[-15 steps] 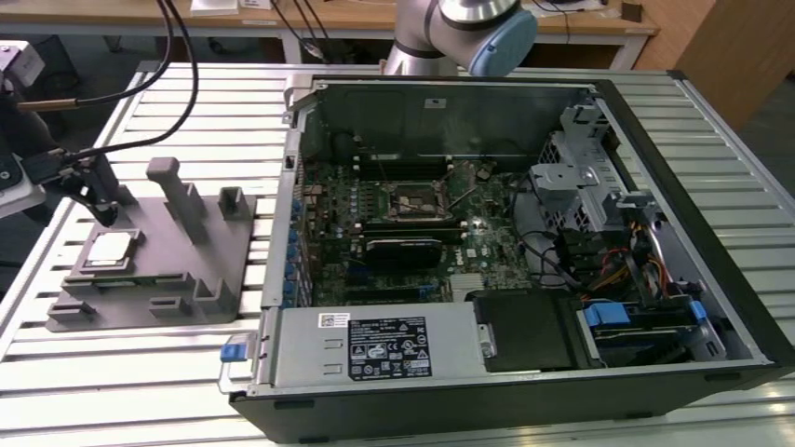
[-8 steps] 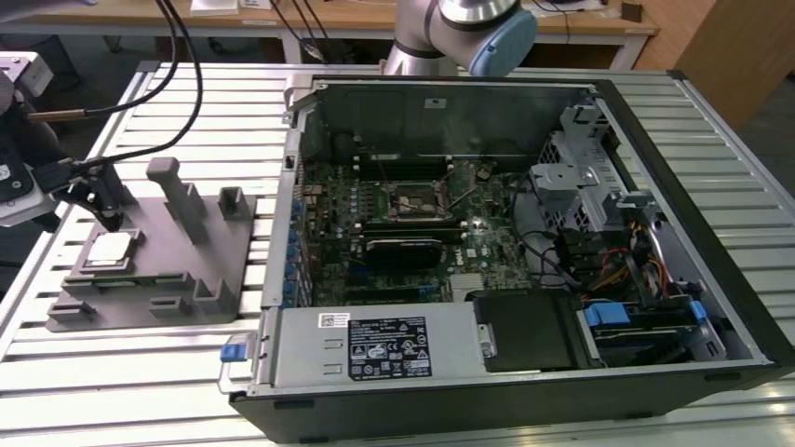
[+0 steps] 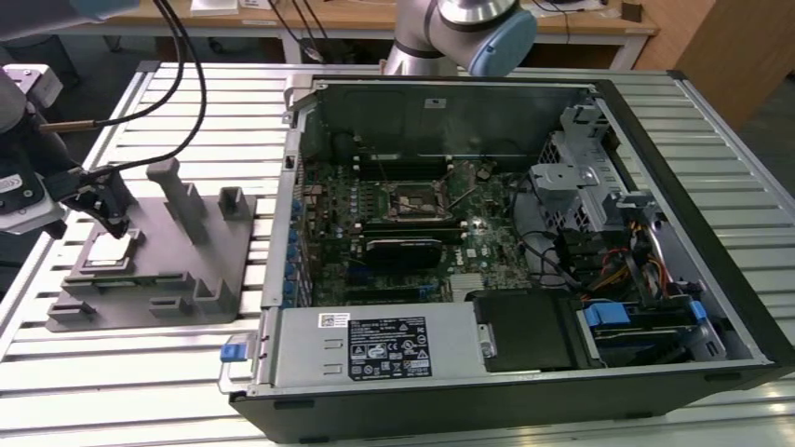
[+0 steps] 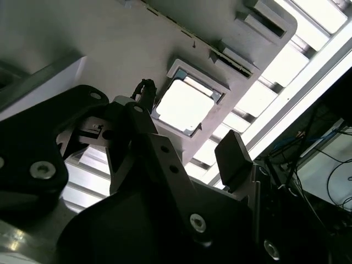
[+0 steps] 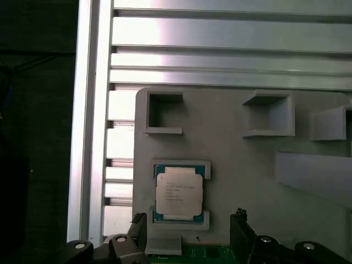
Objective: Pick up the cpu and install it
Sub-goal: 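Pick up the cpu and move it towards the insertion slot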
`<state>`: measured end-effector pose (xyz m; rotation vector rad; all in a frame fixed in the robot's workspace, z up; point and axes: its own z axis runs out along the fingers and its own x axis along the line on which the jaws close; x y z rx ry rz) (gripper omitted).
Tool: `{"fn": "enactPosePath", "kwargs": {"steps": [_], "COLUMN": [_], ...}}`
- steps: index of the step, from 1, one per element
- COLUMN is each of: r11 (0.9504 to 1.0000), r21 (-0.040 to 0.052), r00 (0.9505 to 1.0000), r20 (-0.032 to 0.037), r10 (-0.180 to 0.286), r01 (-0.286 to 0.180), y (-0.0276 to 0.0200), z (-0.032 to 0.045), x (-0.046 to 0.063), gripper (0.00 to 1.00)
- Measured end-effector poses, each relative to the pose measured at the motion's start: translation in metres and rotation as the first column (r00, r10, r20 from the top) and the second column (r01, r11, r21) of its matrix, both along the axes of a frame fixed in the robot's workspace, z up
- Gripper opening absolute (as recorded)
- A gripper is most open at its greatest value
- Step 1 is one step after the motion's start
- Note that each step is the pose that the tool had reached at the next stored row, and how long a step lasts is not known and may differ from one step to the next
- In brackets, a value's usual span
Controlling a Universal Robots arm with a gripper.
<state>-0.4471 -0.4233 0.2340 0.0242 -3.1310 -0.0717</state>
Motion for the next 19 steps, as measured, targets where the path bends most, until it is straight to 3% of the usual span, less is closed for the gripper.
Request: {"fn": "enactPosePath", "kwargs": {"steps": [11,19], "r11": [0.9996,0.9992], "r21": [-0.0016,-0.0017], "r00": [0.9996,0.9992], "r20": [0.0002,0.0001], "r10": [-0.027,-0.040], "r01": [0.027,0.040], "y": [0.0049,0.0056], "z": [-0.0115,-0.0203], "x": [-0.001,-0.004], "gripper": [0.70,0.70]}}
